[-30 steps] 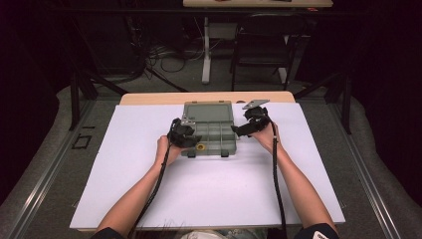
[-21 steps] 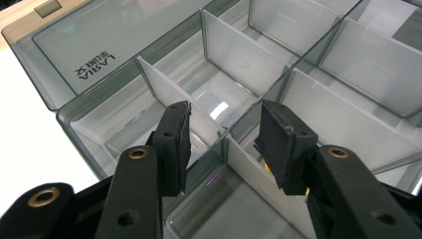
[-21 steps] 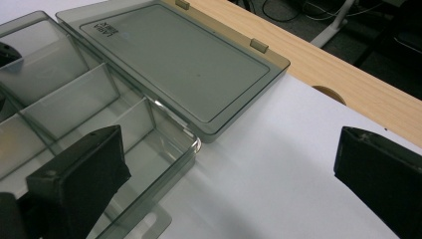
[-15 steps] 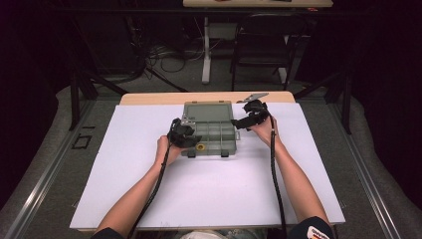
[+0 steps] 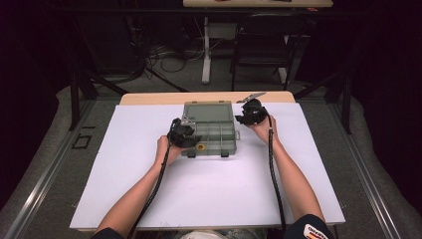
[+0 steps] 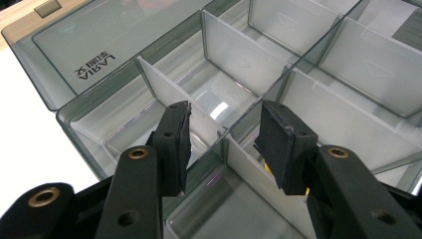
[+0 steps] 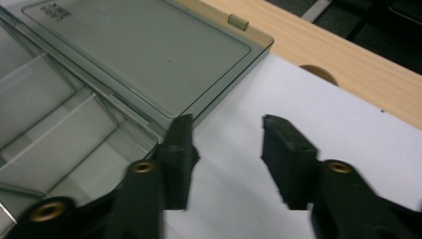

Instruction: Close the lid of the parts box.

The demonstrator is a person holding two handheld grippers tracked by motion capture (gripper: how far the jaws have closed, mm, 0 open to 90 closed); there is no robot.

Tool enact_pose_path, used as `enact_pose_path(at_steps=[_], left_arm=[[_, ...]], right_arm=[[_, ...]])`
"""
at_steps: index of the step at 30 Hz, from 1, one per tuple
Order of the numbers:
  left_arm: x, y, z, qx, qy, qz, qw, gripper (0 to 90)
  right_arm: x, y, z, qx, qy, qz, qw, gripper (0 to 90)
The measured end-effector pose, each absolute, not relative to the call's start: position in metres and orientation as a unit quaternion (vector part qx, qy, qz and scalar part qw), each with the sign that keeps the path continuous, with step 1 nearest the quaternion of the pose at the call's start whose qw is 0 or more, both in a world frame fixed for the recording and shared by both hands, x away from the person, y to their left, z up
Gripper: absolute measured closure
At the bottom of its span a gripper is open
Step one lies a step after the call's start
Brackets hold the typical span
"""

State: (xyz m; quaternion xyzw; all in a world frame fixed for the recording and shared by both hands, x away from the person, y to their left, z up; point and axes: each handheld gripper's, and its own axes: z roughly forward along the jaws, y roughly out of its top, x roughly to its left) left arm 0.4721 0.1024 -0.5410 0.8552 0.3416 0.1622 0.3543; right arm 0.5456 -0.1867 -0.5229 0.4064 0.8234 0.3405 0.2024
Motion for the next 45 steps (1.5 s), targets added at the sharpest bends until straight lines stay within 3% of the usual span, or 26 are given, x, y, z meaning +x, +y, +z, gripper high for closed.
enact_pose_path(at_steps=[3, 9, 45], left_arm=[[0.472, 0.103, -0.541, 0.855, 0.341, 0.162, 0.354, 56.1], [0.472, 0.103, -0.541, 0.856, 0.341, 0.161, 0.354, 56.2], [0.473, 0.103, -0.542, 0.857, 0.335, 0.161, 0.357, 56.6]], right_arm=[[0.547, -0.182, -0.528, 0.402, 0.83, 0.33, 0.199, 76.0], [0.551, -0.177, -0.538, 0.401, 0.837, 0.318, 0.196, 90.0], [0.558, -0.169, -0.555, 0.396, 0.84, 0.309, 0.204, 90.0]])
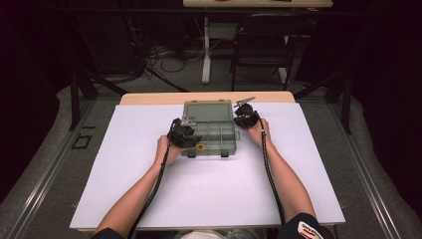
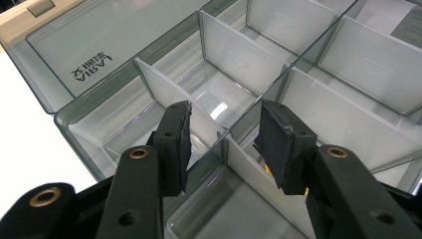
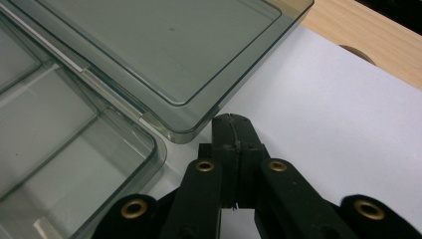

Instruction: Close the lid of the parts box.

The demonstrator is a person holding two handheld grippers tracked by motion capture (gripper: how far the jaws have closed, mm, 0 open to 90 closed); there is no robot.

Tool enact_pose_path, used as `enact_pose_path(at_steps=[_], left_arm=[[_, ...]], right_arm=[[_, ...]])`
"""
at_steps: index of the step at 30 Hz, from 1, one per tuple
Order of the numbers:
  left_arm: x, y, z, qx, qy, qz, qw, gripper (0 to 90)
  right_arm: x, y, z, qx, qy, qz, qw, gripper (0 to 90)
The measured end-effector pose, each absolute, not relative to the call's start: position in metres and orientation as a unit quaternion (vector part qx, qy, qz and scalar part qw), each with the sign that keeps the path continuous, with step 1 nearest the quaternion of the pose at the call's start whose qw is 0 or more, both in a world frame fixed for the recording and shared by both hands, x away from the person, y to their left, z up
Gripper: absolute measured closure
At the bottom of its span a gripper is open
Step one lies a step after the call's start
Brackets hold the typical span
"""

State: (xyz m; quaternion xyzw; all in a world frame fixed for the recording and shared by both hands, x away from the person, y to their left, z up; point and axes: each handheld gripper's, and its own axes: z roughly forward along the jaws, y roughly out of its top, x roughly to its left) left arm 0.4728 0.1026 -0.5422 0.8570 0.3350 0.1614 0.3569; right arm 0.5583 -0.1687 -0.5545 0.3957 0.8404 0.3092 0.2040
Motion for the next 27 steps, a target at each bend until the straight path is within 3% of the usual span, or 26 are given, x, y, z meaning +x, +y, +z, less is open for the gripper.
enact_pose_path(at_steps=[27], left_arm=[[0.473, 0.102, -0.542, 0.858, 0.333, 0.163, 0.355, 56.5]], right_arm=[[0.569, -0.166, -0.555, 0.409, 0.832, 0.315, 0.202, 90.0]])
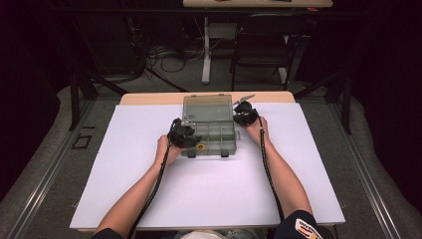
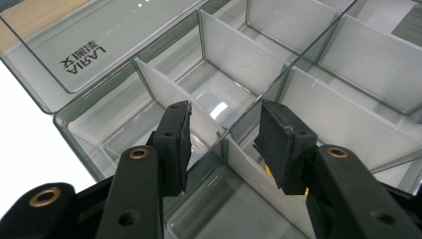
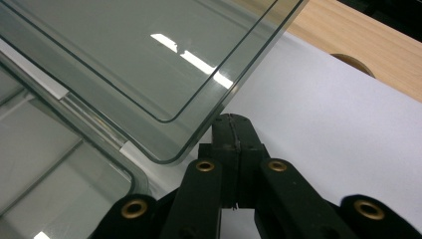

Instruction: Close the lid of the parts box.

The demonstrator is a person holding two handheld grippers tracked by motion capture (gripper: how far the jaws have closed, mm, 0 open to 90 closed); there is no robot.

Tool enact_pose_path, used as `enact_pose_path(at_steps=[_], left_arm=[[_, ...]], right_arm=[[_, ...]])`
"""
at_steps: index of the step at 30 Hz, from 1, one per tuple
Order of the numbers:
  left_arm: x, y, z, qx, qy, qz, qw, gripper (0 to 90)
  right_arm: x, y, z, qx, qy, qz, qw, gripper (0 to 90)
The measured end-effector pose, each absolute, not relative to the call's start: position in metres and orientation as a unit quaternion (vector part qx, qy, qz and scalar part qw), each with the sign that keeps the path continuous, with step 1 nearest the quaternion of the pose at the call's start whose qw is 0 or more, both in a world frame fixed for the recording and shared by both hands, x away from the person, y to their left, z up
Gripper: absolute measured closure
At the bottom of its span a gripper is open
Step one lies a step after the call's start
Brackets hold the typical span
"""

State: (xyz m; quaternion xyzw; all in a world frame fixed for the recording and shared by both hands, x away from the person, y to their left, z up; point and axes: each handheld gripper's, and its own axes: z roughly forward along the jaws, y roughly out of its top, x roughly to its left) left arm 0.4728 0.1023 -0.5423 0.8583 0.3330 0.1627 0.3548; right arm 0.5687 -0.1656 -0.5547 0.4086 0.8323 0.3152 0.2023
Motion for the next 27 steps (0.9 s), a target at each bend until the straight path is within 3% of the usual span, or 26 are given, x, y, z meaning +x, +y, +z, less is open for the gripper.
enact_pose_path(at_steps=[27], left_arm=[[0.4729, 0.1022, -0.5422, 0.859, 0.332, 0.163, 0.354, 56.5]], right_arm=[[0.5701, -0.1651, -0.5503, 0.404, 0.82, 0.333, 0.229, 90.0]])
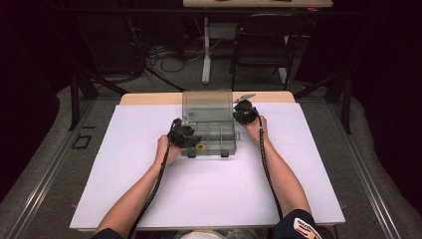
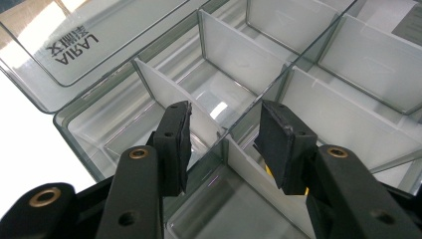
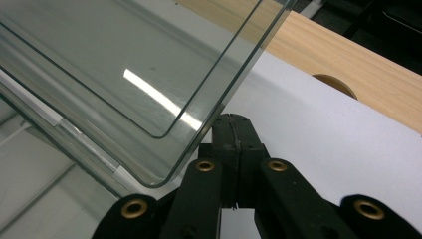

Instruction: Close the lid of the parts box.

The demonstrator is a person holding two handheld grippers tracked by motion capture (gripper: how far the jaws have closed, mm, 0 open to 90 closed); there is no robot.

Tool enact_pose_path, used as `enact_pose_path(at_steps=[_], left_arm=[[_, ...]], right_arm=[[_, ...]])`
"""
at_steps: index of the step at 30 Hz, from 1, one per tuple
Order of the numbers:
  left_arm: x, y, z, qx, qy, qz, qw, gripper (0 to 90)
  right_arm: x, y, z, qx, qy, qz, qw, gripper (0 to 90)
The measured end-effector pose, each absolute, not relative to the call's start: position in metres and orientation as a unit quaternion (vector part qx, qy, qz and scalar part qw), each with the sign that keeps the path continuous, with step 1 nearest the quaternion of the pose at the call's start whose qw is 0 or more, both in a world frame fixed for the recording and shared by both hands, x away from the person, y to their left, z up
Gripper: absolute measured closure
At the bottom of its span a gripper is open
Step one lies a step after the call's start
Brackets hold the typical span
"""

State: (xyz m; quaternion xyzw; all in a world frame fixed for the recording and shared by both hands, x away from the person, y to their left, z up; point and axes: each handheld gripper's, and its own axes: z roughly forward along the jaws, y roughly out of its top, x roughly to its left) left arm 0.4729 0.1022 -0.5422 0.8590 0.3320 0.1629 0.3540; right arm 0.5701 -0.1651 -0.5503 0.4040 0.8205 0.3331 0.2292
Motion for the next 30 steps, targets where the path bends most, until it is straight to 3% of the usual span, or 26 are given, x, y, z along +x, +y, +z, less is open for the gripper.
enact_pose_path(at_steps=[30], left_arm=[[0.4726, 0.1017, -0.5422, 0.858, 0.334, 0.165, 0.353, 56.4]], right_arm=[[0.5679, -0.1653, -0.5444, 0.393, 0.818, 0.341, 0.243, 90.0]])
